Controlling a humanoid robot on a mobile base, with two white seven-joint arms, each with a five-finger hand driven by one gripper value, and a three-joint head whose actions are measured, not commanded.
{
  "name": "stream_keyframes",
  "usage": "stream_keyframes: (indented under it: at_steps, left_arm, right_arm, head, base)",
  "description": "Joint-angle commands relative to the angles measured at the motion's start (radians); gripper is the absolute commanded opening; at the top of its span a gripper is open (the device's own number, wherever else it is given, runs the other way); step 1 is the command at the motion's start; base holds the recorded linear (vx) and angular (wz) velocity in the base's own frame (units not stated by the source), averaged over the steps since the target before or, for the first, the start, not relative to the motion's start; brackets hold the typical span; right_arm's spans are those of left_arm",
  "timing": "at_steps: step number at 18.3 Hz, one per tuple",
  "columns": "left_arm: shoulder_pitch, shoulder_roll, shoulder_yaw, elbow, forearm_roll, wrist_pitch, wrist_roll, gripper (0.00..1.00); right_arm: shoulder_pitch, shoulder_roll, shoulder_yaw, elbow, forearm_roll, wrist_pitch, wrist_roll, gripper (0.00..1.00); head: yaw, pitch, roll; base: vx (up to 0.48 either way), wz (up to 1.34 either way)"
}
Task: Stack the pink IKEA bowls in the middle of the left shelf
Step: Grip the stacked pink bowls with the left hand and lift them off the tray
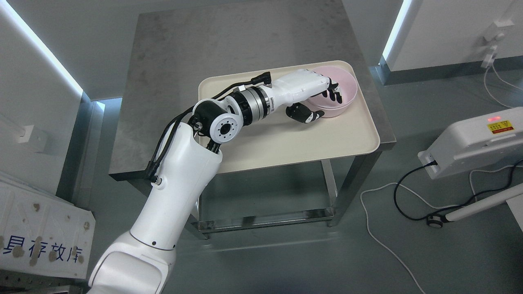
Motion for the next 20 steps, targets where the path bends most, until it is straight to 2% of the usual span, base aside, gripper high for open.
stream_keyframes:
  at_steps: [1, 3, 5, 7, 10, 13, 16, 20]
  left_arm:
    - [0.017, 0.018, -0.017, 0.038, -0.082, -0.001, 0.003, 0.51]
    - [0.009, 0.018, -0.017, 0.057, -0.104, 0.000, 0.006, 0.50]
    - [0.006, 0.018, -0.005, 0.058, -0.105, 0.002, 0.035, 0.41]
    - [0.007, 0.018, -0.003, 0.058, -0.105, -0.006, 0.044, 0.23]
    - [0.009, 0.018, 0.024, 0.067, -0.105, -0.069, 0.044, 0.02]
    - [0.009, 0.018, 0.104, 0.064, -0.089, -0.133, 0.056, 0.01]
    - [0.012, 0.018, 0.191, 0.012, 0.089, -0.192, 0.078, 0.01]
    - [0.026, 0.018, 0.335, -0.078, 0.235, -0.245, 0.023, 0.02]
  right_arm:
    - [0.000, -0.017, 0.000, 0.000, 0.000, 0.001, 0.000, 1.00]
    - [0.000, -0.017, 0.000, 0.000, 0.000, 0.001, 0.000, 1.00]
    - [0.000, -0.017, 0.000, 0.000, 0.000, 0.001, 0.000, 1.00]
    - [0.000, -0.017, 0.000, 0.000, 0.000, 0.001, 0.000, 1.00]
    - [0.000, -0.017, 0.000, 0.000, 0.000, 0.001, 0.000, 1.00]
    - [0.000, -0.017, 0.000, 0.000, 0.000, 0.001, 0.000, 1.00]
    - [0.000, -0.017, 0.000, 0.000, 0.000, 0.001, 0.000, 1.00]
    - [0.000, -0.017, 0.000, 0.000, 0.000, 0.001, 0.000, 1.00]
  head:
    - [0.0000, 0.000, 0.000]
    - [0.0000, 0.000, 0.000]
    - [0.0000, 0.000, 0.000]
    - [0.0000, 0.000, 0.000]
    - [0.0000, 0.000, 0.000]
    - [0.0000, 0.000, 0.000]
    - [0.0000, 0.000, 0.000]
    - [0.0000, 0.000, 0.000]
  base:
    - [0.000, 0.00]
    - [0.000, 0.00]
    - [0.000, 0.00]
    - [0.000, 0.00]
    - [0.000, 0.00]
    - [0.000, 0.00]
    - [0.000, 0.00]
    - [0.000, 0.00]
